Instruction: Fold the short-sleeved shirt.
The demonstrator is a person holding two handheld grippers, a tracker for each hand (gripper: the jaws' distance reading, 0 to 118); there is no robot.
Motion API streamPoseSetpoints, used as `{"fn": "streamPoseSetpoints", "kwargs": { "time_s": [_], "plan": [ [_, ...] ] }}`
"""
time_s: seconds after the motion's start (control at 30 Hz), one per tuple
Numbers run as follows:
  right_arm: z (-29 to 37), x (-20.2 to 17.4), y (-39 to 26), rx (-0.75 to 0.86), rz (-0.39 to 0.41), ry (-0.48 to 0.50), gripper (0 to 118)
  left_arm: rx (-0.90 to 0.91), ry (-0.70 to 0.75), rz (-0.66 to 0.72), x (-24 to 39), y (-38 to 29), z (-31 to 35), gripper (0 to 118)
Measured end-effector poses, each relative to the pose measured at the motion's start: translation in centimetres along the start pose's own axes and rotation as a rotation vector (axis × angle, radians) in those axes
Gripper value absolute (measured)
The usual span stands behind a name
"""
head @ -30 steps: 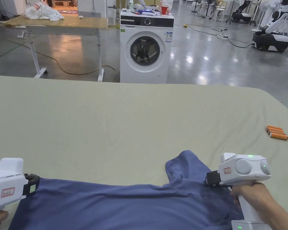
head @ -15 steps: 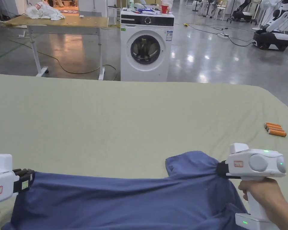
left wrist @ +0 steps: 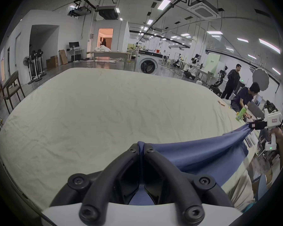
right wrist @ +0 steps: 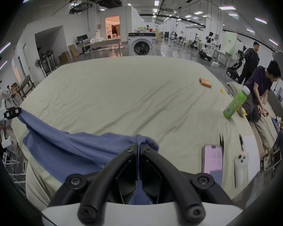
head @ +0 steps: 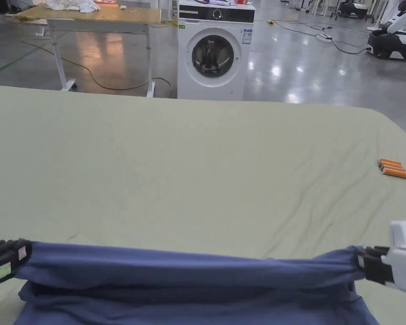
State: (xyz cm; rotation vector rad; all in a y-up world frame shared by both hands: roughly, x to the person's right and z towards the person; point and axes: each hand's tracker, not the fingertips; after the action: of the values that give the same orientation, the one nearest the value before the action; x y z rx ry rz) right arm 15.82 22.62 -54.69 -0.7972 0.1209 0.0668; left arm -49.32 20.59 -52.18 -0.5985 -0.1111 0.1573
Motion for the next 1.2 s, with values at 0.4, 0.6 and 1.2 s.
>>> {"fn": "streamPoseSetpoints", "kwargs": {
  "time_s": [0.4, 0.6, 1.2],
  "plan": [
    [-1.4, -1.0, -9.7, -0.234, 0.047, -0.035, 2, -0.249, 0.019, -0.058, -2.1, -6.8, 0.0, 1],
    [-3.4, -1.6, -10.8, -0.244, 0.051, -0.059, 12, -0.308, 0.086, -0.129, -2.0, -7.9, -3.5, 12],
    [-2.2, -10.5, 1.1, 0.383, -0.031, -0.162, 73, 0.147, 0.132, -0.121, 2.2, 7.9, -12.0, 42]
  ]
}}
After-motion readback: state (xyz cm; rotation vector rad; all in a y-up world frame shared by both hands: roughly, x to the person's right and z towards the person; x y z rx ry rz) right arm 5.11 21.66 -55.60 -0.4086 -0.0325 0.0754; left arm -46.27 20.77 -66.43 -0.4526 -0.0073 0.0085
